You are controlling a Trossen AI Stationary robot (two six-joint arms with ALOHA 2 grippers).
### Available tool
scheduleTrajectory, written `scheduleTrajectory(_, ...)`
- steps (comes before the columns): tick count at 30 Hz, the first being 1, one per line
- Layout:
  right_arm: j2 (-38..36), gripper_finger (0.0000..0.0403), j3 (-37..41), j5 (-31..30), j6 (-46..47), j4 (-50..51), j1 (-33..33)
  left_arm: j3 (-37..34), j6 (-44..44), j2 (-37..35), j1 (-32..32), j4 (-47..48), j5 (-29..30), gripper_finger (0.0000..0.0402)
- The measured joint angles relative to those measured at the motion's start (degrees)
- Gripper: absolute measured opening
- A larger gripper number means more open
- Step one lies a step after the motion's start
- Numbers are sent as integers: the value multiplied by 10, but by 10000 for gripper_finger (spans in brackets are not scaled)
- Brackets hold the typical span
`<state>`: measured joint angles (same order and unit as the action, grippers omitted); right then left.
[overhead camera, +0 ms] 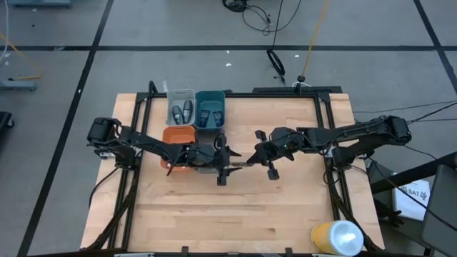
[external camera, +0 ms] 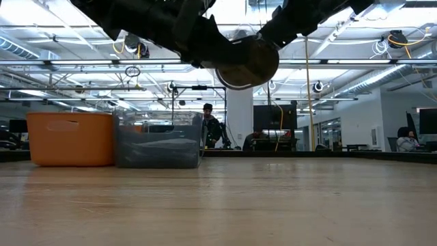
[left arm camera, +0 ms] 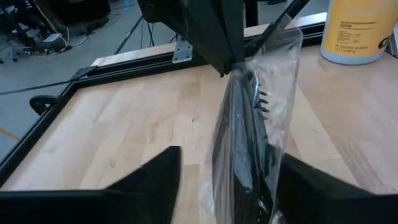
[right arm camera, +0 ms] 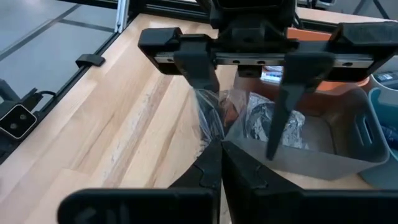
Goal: Pick & Place Travel size toiletries
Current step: Put the black hairbrush into the black bin
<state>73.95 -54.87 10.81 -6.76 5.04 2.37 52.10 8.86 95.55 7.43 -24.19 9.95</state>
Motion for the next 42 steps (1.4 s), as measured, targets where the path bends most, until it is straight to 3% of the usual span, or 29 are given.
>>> scheduleTrajectory(8,0,0,0,-1,0,0,0,0,1,0,0,0,-1,57)
scheduleTrajectory(11,0,1,0,-2,0,-1,0,0,0,-3,0,2,-13,15)
scheduleTrajectory(17,-6,57,0,-3,-26,8,0,-1,-1,-22,-4,32,-34,27)
scheduleTrajectory(25,-28,187,0,-4,-34,17,-1,-1,-38,-84,-8,147,-3,18)
scheduleTrajectory(29,-45,232,0,-26,-29,28,-4,-8,-54,-119,-6,200,26,15)
scheduleTrajectory(37,-90,245,0,-152,-23,70,-17,-74,-181,-209,2,288,126,20)
scheduleTrajectory(42,-99,234,0,-210,-27,72,-28,-141,-258,-238,-4,233,138,10)
